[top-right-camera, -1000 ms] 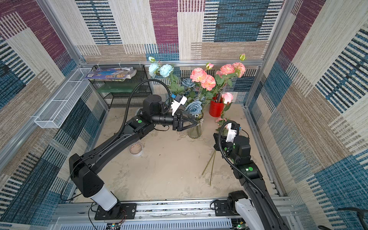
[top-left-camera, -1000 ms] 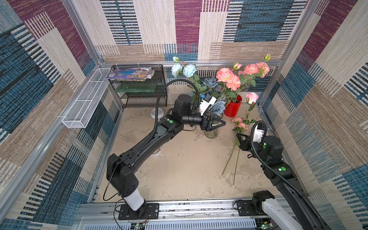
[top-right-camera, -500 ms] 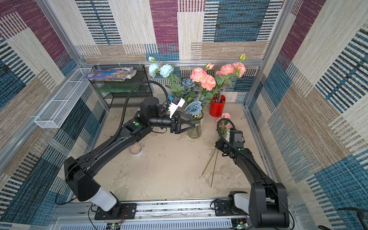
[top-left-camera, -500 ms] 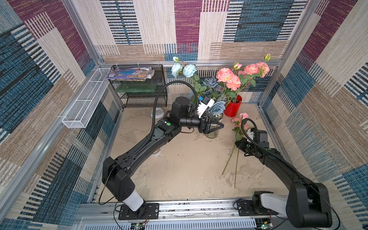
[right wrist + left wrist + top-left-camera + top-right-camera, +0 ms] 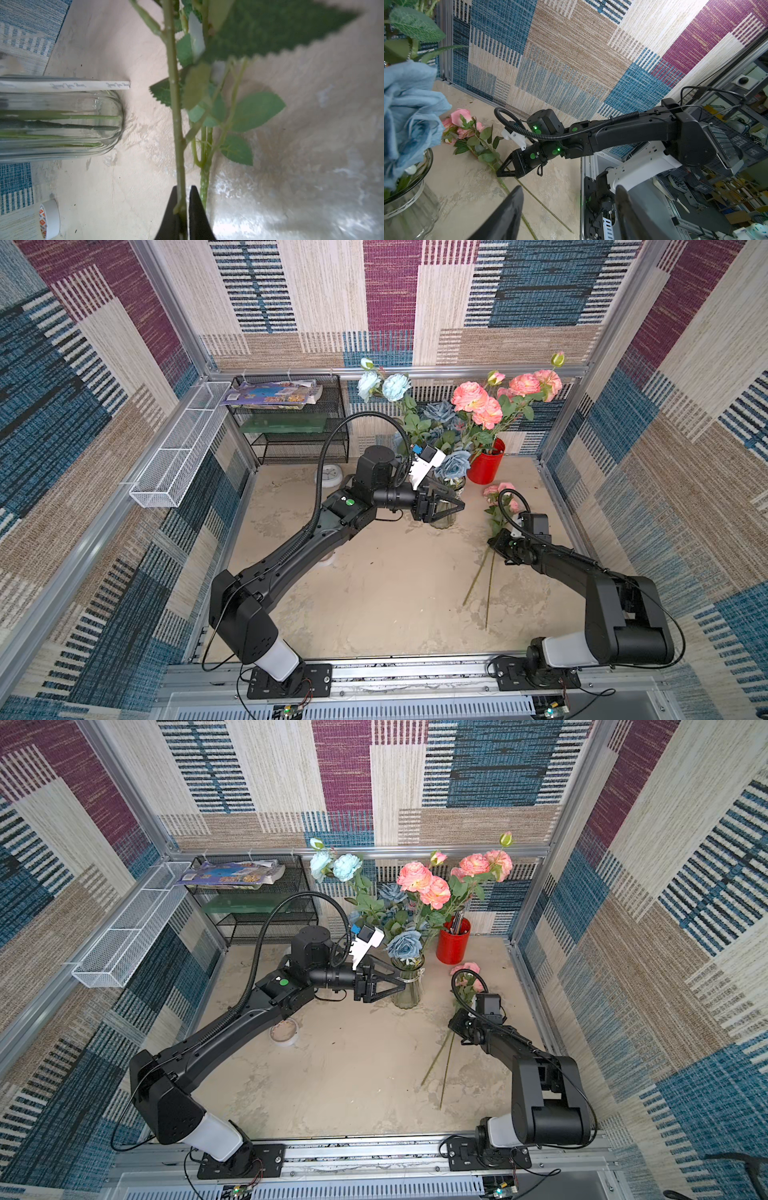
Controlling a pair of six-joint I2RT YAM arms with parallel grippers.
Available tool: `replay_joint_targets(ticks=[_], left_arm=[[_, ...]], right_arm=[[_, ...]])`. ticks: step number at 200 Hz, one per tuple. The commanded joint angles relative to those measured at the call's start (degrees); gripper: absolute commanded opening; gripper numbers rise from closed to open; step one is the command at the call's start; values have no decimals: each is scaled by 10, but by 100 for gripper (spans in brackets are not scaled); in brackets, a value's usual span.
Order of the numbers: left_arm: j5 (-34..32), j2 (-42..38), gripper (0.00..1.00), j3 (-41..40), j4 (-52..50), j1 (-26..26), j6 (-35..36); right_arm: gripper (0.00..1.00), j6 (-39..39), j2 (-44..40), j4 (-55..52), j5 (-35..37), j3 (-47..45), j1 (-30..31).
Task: Pick out pink flowers from the vase
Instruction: Place the flower at the center of the board.
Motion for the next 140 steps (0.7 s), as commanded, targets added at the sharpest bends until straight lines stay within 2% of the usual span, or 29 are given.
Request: replay_joint_targets(ticks=[1,51,83,107,117,140], left_arm=[[-10,4,67,2,7,0,10],[-26,8,67,5,-7,1,22],[-66,17,68,10,-31,-6,44],[-62,26,69,22,-56,-31,80],[-72,27,69,26,-63,-47,102],[-131,34,69,45,-83,-85,159]], right_arm=[[18,3,4,8,23,14,0],[37,-3,-23,-34,52,35,-1],[67,8,-62,-71,71,40,0],[90,8,-106,-92,106,32,2],[96,8,-128,-99,119,28,1],[100,9,-182,-113,147,21,1]])
